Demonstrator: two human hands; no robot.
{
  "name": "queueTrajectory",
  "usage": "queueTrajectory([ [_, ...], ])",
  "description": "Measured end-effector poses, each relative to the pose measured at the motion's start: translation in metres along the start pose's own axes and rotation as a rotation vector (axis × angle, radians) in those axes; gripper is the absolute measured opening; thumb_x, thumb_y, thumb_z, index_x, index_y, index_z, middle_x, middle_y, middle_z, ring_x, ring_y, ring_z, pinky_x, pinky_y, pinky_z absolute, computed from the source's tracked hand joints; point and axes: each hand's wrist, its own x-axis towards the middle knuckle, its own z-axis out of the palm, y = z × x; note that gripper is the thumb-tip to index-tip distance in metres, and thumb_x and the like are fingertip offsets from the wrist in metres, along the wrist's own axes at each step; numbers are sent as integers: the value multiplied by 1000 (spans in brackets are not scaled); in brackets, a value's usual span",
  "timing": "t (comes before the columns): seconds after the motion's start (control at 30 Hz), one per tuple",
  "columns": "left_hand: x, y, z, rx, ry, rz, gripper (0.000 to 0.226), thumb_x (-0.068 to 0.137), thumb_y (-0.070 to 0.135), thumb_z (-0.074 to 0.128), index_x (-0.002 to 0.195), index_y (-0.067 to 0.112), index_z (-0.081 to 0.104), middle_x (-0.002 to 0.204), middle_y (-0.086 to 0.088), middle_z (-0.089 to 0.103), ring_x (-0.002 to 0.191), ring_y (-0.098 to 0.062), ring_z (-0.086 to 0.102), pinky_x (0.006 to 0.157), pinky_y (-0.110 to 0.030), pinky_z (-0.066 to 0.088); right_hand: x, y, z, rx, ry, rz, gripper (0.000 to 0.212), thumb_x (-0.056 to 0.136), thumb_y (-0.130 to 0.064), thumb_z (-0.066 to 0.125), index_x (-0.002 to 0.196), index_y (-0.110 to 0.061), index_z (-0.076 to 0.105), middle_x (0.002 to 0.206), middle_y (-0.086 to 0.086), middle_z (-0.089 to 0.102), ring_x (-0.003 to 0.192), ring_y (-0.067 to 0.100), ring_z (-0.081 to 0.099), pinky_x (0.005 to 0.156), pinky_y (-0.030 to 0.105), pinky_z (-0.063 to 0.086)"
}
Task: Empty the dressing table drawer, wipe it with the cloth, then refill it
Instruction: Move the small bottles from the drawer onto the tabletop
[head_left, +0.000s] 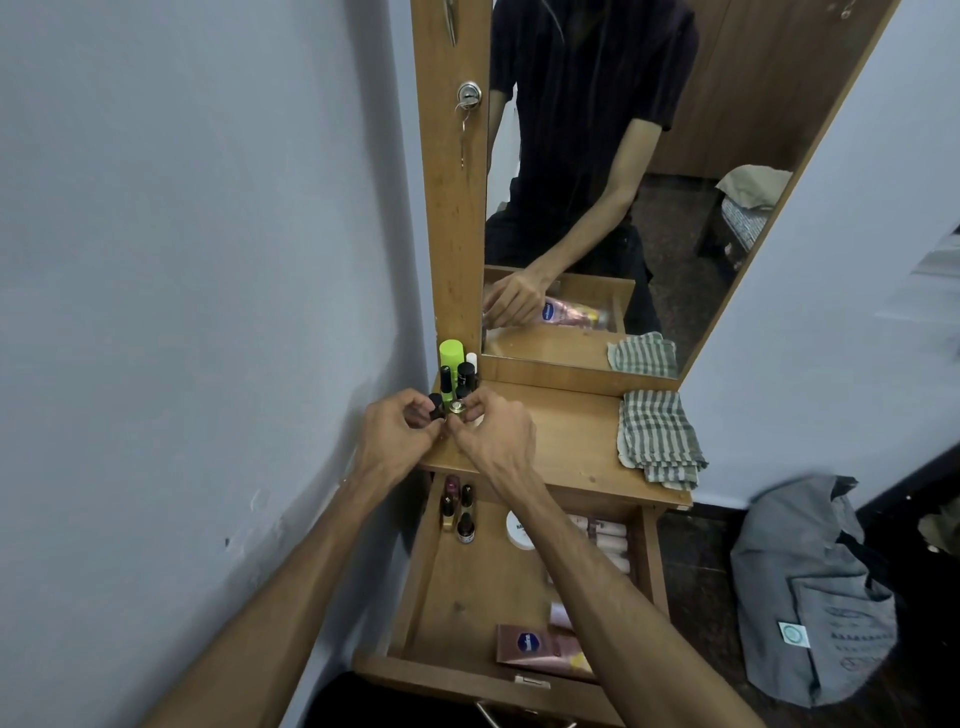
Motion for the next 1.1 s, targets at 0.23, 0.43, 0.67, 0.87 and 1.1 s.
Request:
queueTrajectory([
  [0.23, -2, -3, 6, -13, 13, -20, 29, 74, 27, 89, 89, 34, 65, 81, 17, 67, 75, 1, 66, 60, -8, 49, 0, 3, 1, -22, 4, 0, 30, 84, -41, 77, 108, -24, 73, 85, -10, 76, 69, 5, 58, 66, 21, 46],
  [0.43, -5, -7, 5, -36, 6, -19, 32, 73, 27, 90, 95, 29, 67, 84, 15, 68, 75, 0, 67, 65, -15, 56, -7, 4, -7, -27, -4, -13, 36, 84, -46, 76, 113, -24, 74, 89, -8, 77, 73, 9, 63, 59, 19, 45],
  [0.67, -26, -8, 2, 29, 97, 42, 25, 75, 31, 87, 86, 30, 64, 78, 14, 62, 67, -5, 59, 54, -14, 46, -35, 15, -13, 42, 80, -78, 19, 87, -38, 70, 97, -23, 77, 83, -8, 76, 64, 5, 64, 56, 16, 41],
  [0.87, -70, -12, 4, 112, 80, 86, 29, 75, 16, 79, 72, 33, 56, 69, 14, 57, 62, -5, 55, 54, -12, 36, -75, 36, -8, 77, 52, -161, 11, 84, -27, 68, 85, -20, 77, 70, -8, 72, 59, 6, 64, 60, 33, 60],
  [1.1, -99, -25, 16, 377, -140, 116, 19, 79, 34, 77, 96, 31, 69, 87, 15, 59, 75, -9, 59, 68, -26, 51, -109, 62, 7, -87, -103, -132, 31, 80, -46, 66, 101, -25, 75, 86, -8, 74, 78, 11, 67, 70, 29, 54],
])
